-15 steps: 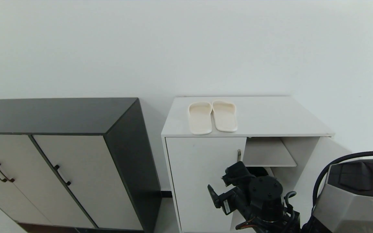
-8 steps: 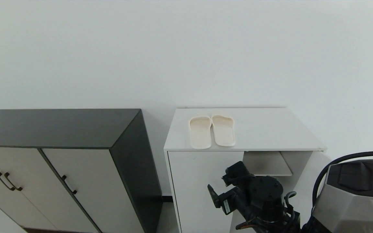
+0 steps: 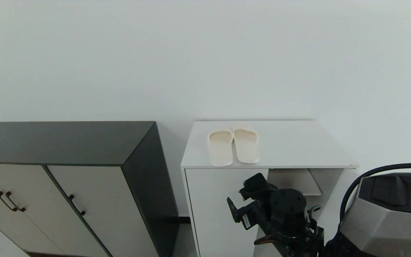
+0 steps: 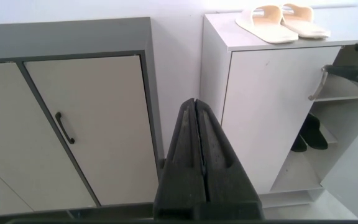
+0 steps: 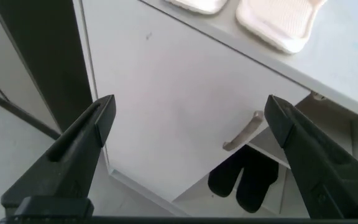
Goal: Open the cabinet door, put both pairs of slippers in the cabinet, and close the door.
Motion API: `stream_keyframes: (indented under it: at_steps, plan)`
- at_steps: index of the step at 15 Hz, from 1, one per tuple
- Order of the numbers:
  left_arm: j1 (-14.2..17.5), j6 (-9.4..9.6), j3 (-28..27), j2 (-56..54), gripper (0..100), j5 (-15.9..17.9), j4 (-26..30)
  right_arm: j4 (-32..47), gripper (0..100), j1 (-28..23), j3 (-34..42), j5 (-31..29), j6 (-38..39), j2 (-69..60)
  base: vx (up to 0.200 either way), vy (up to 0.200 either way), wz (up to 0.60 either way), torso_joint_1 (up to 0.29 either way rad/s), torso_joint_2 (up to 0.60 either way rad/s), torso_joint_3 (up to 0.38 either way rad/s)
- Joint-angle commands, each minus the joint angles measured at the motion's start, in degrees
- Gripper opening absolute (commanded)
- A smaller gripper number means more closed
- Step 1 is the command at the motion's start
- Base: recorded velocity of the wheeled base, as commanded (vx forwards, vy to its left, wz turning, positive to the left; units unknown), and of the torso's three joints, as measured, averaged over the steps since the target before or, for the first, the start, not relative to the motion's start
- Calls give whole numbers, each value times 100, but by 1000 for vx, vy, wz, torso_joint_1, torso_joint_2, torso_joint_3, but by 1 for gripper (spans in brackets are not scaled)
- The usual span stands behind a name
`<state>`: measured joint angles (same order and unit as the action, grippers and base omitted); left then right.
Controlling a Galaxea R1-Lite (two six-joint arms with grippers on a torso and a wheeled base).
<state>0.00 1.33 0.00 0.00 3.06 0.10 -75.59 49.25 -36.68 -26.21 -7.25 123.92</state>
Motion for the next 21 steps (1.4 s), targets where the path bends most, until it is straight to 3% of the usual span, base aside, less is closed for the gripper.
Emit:
stream_keyframes:
  at_steps: [1,5,8,12,21]
  plan:
    - [0,-1,0,9,0,2,-1,792,100,14,-454,-7,110,-456,0,0,0,0,0,0]
    - [0,17,0,0,0,2,-1,3543,100,146,-1588,-95,1288,-1291,0,0,0,0,0,0]
    - [0,17,0,0,0,2,-1,4659,100,173,-2440,-736,2052,-1151,0,0,0,0,0,0]
    - [0,-1,0,0,0,2,-1,4650,100,173,-2484,-780,2061,-984,0,0,0,0,0,0]
    - [0,-1,0,9,0,2,-1,4096,100,32,-2546,-947,2035,-386,200,0,0,4,-1,1]
